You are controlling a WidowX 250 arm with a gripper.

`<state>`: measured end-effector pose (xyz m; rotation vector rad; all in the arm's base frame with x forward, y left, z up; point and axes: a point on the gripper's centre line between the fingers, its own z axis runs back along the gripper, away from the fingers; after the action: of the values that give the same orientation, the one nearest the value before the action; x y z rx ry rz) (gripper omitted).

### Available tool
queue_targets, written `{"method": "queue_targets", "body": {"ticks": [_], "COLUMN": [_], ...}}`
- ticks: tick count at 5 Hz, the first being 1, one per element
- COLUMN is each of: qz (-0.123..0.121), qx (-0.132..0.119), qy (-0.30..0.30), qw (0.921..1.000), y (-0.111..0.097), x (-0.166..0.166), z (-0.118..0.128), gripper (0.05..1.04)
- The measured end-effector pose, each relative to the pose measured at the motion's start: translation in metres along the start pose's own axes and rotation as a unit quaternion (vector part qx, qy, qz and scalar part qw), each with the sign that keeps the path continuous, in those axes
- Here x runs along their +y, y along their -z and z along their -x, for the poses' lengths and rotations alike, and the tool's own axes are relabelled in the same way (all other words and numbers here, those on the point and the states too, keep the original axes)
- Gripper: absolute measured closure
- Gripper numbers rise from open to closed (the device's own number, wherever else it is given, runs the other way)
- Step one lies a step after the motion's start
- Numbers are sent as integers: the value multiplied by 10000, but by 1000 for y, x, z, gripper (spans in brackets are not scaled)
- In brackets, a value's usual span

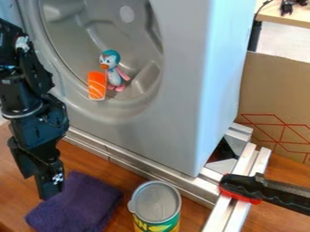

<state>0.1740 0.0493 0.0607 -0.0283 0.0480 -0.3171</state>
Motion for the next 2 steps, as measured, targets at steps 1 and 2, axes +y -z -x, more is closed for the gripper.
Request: {"method": "queue_targets", "body": {"ticks": [1, 2], "qz": [34, -192], "qx": [51, -215], "qy": [-23, 26], "qw": [10000, 9996], "y": [3, 3], "x": [-1, -21], "z": [2, -21], "gripper": [83, 83]}}
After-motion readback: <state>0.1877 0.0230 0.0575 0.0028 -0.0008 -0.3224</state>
